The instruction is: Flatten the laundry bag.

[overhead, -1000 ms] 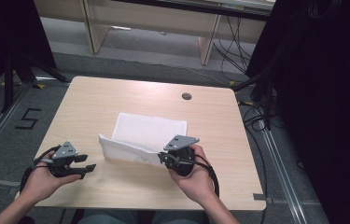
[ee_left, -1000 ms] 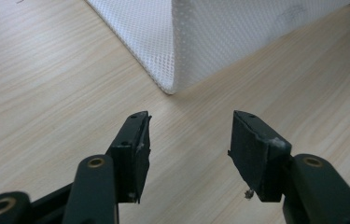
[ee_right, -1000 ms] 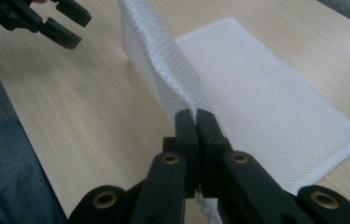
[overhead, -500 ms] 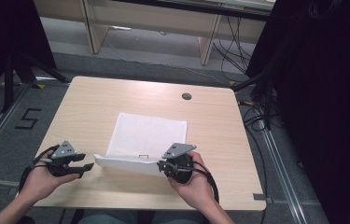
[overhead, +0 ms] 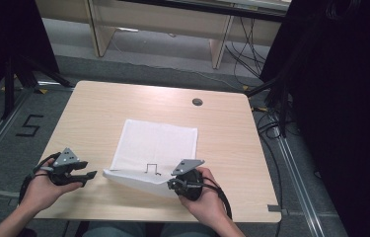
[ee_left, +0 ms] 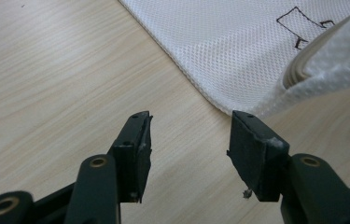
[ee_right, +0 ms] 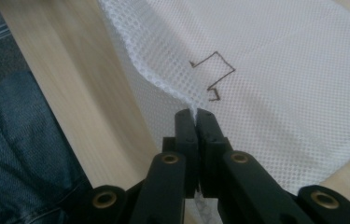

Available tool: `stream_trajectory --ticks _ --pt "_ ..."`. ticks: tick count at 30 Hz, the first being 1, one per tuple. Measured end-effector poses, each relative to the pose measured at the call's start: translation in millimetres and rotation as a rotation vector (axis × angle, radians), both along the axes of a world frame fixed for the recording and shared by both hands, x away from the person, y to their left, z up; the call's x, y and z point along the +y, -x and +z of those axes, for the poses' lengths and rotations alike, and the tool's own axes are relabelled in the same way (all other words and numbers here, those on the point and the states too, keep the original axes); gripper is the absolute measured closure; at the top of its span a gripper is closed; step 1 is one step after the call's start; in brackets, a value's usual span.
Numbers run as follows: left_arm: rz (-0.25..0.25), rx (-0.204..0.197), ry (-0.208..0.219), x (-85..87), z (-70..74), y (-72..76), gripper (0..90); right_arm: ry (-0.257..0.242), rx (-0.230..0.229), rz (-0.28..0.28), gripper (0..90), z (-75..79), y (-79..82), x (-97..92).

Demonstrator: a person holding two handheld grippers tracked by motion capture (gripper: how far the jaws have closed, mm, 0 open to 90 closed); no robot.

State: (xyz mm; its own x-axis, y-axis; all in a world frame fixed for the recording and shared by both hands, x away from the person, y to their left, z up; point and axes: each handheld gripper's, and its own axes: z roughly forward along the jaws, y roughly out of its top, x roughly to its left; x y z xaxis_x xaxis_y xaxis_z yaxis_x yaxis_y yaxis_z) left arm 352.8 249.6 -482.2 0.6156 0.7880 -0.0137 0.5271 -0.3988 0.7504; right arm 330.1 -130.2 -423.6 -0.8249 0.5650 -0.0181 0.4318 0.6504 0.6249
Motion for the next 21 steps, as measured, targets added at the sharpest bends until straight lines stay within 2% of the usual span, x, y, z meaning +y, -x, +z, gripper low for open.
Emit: stream_trajectory --ticks 2,3,6,7,8,10,11,12,14,15,16,18,20,21 --pt "-0.003 -0.004 -0.006 -0.4 -0.5 0.3 48.3 -0.003 -0.012 0.002 89.8 -3.7 0.8 1.2" --pt "-0.001 -0.001 -0.005 -1.4 -1.2 0.2 48.3 0.0 0.021 -0.005 89.8 -7.3 4.3 3.3" --pt "0.0 0.004 -0.007 -1.5 -1.8 -0.1 48.3 0.021 0.031 0.012 89.8 -11.6 6.2 3.7" --pt "-0.003 0.006 0.0 -1.9 -1.8 0.3 48.3 0.012 0.061 -0.006 89.8 -12.5 8.3 4.7" --pt "-0.007 0.003 -0.004 -1.9 -1.4 0.3 48.3 0.032 0.05 -0.009 89.7 -17.0 9.7 5.5" --pt "-0.006 0.005 -0.006 -2.3 -1.1 0.6 48.3 0.019 0.06 0.008 89.7 -18.4 10.9 5.6" --pt "-0.007 0.003 -0.006 -2.4 -0.8 0.7 48.3 0.035 0.059 0.016 89.7 -18.3 10.6 5.1" --pt "-0.006 -0.001 -0.01 -2.5 -0.5 1.0 48.3 0.027 0.092 0.008 89.7 -22.2 13.4 6.8" --pt "-0.012 0.0 -0.01 -2.5 -0.6 0.6 48.5 0.044 0.083 0.022 89.7 -23.3 12.4 6.4" --pt "-0.012 0.003 -0.007 -3.0 -0.9 0.7 48.5 0.046 0.106 0.015 89.7 -24.8 13.3 6.9" --pt "-0.027 0.016 -0.028 -2.3 -0.7 0.4 48.5 0.049 0.104 0.033 89.6 -28.1 11.9 7.0" --pt "-0.042 0.014 -0.045 -2.2 0.0 0.3 48.4 0.062 0.127 0.039 89.6 -31.7 11.3 7.5" --pt "-0.042 0.014 -0.045 -2.2 0.0 0.3 48.4 0.068 0.136 0.034 89.6 -33.0 11.6 7.7" --pt "-0.009 0.007 -0.002 -6.5 -1.8 1.6 48.4 0.068 0.136 0.034 89.5 -33.0 11.6 7.7"
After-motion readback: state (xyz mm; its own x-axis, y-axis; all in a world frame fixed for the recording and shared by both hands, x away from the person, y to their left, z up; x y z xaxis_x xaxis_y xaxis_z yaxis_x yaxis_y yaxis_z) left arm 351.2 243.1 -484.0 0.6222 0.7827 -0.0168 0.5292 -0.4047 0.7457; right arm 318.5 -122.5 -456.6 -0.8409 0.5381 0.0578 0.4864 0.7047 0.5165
